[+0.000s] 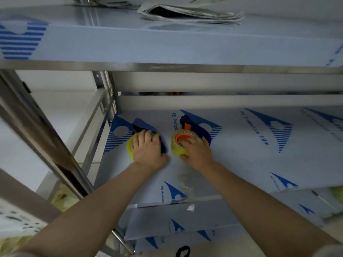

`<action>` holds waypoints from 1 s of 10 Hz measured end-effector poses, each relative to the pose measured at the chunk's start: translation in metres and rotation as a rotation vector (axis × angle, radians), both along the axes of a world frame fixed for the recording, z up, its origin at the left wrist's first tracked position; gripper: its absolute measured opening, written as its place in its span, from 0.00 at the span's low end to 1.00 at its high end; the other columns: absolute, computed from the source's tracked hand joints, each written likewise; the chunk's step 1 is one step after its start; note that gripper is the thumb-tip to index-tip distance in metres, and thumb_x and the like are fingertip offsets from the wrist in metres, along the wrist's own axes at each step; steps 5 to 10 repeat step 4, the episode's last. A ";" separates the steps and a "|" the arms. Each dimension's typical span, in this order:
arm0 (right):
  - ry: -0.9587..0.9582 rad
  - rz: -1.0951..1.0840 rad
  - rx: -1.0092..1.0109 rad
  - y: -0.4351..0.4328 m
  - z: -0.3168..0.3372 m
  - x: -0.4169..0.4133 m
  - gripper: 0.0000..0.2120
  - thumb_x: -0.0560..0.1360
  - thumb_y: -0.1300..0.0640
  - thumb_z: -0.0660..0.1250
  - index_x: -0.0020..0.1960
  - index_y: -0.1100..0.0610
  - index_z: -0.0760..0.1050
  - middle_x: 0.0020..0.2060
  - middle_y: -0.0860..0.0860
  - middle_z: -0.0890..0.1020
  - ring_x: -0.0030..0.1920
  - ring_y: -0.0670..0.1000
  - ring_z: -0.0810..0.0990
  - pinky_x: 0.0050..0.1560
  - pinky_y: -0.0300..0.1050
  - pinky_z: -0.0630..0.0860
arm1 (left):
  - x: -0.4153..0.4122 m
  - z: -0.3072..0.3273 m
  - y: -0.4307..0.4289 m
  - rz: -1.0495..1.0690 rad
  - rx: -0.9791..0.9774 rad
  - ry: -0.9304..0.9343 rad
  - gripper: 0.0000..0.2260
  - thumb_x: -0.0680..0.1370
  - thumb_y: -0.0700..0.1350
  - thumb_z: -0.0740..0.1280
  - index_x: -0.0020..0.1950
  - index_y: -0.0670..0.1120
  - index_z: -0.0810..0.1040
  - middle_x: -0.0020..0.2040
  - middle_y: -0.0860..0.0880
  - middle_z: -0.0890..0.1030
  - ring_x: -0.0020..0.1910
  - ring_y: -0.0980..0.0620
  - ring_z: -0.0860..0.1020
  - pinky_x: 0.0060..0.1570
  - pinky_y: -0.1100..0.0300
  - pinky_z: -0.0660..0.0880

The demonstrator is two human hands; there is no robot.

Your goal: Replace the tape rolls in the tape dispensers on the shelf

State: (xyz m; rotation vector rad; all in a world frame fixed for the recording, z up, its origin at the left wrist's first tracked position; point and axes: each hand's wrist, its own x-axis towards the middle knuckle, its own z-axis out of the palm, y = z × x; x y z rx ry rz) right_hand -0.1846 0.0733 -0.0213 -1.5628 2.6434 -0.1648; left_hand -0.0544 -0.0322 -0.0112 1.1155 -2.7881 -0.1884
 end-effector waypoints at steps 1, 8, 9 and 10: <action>-0.066 -0.009 -0.015 0.005 -0.002 0.000 0.26 0.76 0.51 0.62 0.72 0.50 0.62 0.72 0.52 0.65 0.71 0.56 0.61 0.71 0.51 0.60 | -0.004 0.001 0.000 -0.042 0.023 -0.007 0.34 0.72 0.56 0.65 0.74 0.48 0.58 0.76 0.44 0.57 0.76 0.41 0.50 0.75 0.44 0.44; -0.080 -0.121 -0.213 0.027 0.003 0.001 0.23 0.73 0.53 0.64 0.67 0.56 0.69 0.65 0.57 0.73 0.65 0.59 0.70 0.66 0.50 0.67 | -0.023 0.010 0.010 -0.221 -0.062 0.036 0.30 0.74 0.51 0.64 0.74 0.49 0.59 0.76 0.44 0.57 0.76 0.42 0.50 0.74 0.44 0.41; -0.080 -0.121 -0.213 0.027 0.003 0.001 0.23 0.73 0.53 0.64 0.67 0.56 0.69 0.65 0.57 0.73 0.65 0.59 0.70 0.66 0.50 0.67 | -0.023 0.010 0.010 -0.221 -0.062 0.036 0.30 0.74 0.51 0.64 0.74 0.49 0.59 0.76 0.44 0.57 0.76 0.42 0.50 0.74 0.44 0.41; -0.080 -0.121 -0.213 0.027 0.003 0.001 0.23 0.73 0.53 0.64 0.67 0.56 0.69 0.65 0.57 0.73 0.65 0.59 0.70 0.66 0.50 0.67 | -0.023 0.010 0.010 -0.221 -0.062 0.036 0.30 0.74 0.51 0.64 0.74 0.49 0.59 0.76 0.44 0.57 0.76 0.42 0.50 0.74 0.44 0.41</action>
